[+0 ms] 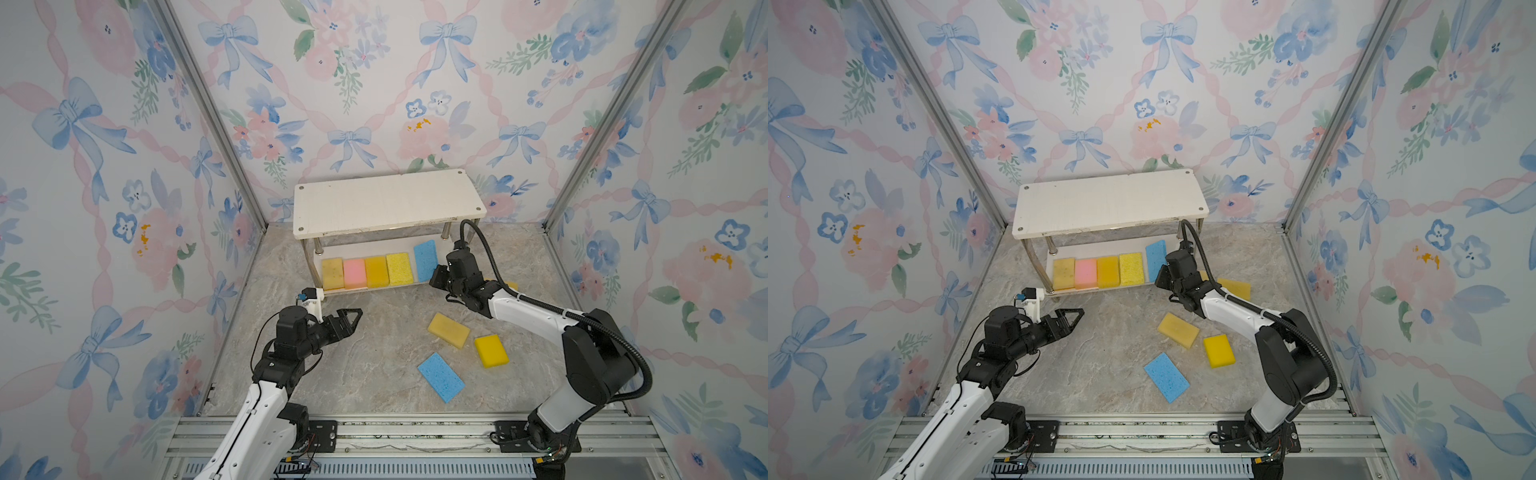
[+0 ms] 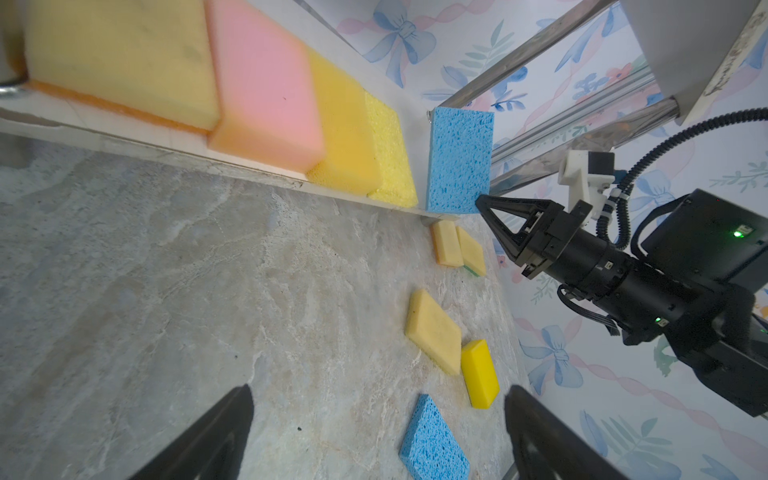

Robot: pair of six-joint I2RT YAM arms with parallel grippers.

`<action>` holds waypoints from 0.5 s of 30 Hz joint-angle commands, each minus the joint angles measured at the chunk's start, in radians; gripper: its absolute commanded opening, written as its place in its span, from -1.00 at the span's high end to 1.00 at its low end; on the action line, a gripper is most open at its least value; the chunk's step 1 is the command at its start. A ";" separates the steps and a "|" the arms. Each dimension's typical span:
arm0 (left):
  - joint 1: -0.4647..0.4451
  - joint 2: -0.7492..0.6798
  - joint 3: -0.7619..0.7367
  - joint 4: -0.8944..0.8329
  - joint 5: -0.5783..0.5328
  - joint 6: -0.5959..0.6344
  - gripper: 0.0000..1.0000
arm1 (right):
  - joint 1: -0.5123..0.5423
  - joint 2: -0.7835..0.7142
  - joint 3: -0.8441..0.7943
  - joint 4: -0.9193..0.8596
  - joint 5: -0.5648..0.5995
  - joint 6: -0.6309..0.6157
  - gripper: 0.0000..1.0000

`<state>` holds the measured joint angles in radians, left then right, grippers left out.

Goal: Place and organize the cleaning sponges onto the shelf
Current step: 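Carry the blue sponge to the lower tier with the right gripper while the left withdraws, then set the blue sponge upright beside the yellow cellulose sponge, open right gripper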

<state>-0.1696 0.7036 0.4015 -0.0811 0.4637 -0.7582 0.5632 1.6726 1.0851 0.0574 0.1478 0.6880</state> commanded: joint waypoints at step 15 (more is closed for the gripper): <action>0.014 0.015 -0.007 -0.011 0.008 0.033 -0.96 | -0.045 0.098 0.055 0.043 -0.099 0.035 1.00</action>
<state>-0.1631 0.7136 0.4019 -0.0811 0.4641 -0.7582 0.5308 1.7447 1.1061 0.0933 0.0700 0.7170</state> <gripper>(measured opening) 0.979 0.047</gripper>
